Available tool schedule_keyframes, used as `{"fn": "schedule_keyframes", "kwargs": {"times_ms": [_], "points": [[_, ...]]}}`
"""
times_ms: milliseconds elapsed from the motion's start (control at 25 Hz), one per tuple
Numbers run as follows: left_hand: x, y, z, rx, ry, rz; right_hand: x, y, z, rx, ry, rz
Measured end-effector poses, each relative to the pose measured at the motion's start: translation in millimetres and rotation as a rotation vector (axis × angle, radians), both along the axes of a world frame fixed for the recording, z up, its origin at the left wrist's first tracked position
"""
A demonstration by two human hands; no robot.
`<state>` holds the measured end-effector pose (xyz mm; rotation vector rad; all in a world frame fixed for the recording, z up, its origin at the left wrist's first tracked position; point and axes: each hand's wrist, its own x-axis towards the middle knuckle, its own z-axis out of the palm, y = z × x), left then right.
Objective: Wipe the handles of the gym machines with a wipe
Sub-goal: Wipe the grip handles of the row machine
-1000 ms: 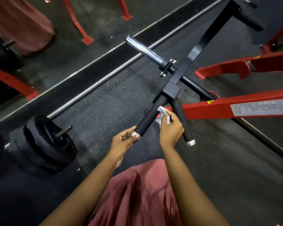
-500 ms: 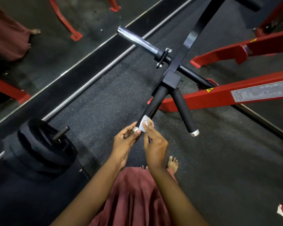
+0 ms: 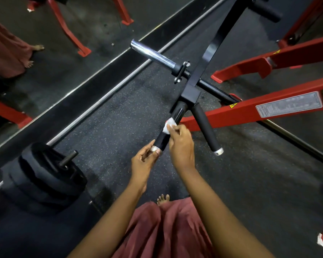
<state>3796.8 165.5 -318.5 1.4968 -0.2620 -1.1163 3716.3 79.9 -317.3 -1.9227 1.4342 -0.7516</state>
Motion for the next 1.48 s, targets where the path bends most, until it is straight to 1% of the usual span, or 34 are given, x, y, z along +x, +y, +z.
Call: {"fn": "schedule_keyframes", "kwargs": {"times_ms": [80,160,200,320,440,480,560,600,640,720,760,800,880,920,960,1040,1120,1200,1280,1400,1480], "points": [[1,0,-1,-0.008,-0.05,-0.012,-3,31,-1,-0.103,0.038,0.106],[1,1,-2,-0.01,-0.065,-0.019,-10,36,3,-0.109,0.016,0.166],[2,1,-2,-0.01,-0.073,-0.029,-13,24,5,-0.095,-0.016,0.142],[4,1,-4,-0.01,-0.08,-0.057,-10,-37,15,0.018,-0.084,-0.061],[5,2,-6,-0.01,-0.068,-0.058,4,-55,18,0.117,-0.09,-0.068],[5,3,-6,-0.013,-0.06,-0.056,6,-47,15,0.112,-0.04,-0.035],[6,2,-7,-0.022,-0.047,-0.057,2,-15,7,-0.008,0.115,0.108],[5,2,-8,-0.027,-0.042,-0.06,0,3,3,-0.067,0.154,0.157],[5,1,-8,-0.033,-0.039,-0.056,-2,18,1,-0.116,0.139,0.175],[4,0,-8,-0.037,-0.038,-0.039,-5,37,-1,-0.21,0.083,0.223],[4,1,-9,-0.033,-0.044,-0.04,-6,41,-1,-0.216,0.024,0.202],[5,1,-10,-0.025,-0.052,-0.049,-8,37,-3,-0.155,-0.103,0.094],[7,2,-11,0.002,-0.065,-0.075,-11,11,-4,0.124,-0.409,-0.313],[7,3,-11,0.012,-0.067,-0.08,-11,-6,-5,0.246,-0.521,-0.482],[8,3,-10,0.015,-0.066,-0.08,-9,-23,-9,0.322,-0.59,-0.565],[8,2,-10,0.012,-0.062,-0.076,3,-42,-12,0.398,-0.69,-0.595],[8,2,-10,0.013,-0.071,-0.079,16,-38,-13,0.394,-0.711,-0.584],[8,2,-11,0.011,-0.064,-0.077,20,-16,-17,0.337,-0.688,-0.57],[8,2,-10,0.001,-0.026,-0.064,20,13,-25,0.322,-0.657,-0.548],[6,1,-10,-0.01,0.002,-0.044,18,56,-29,0.352,-0.625,-0.466],[7,1,-9,-0.018,0.001,-0.048,9,70,-23,0.354,-0.56,-0.381]]}}
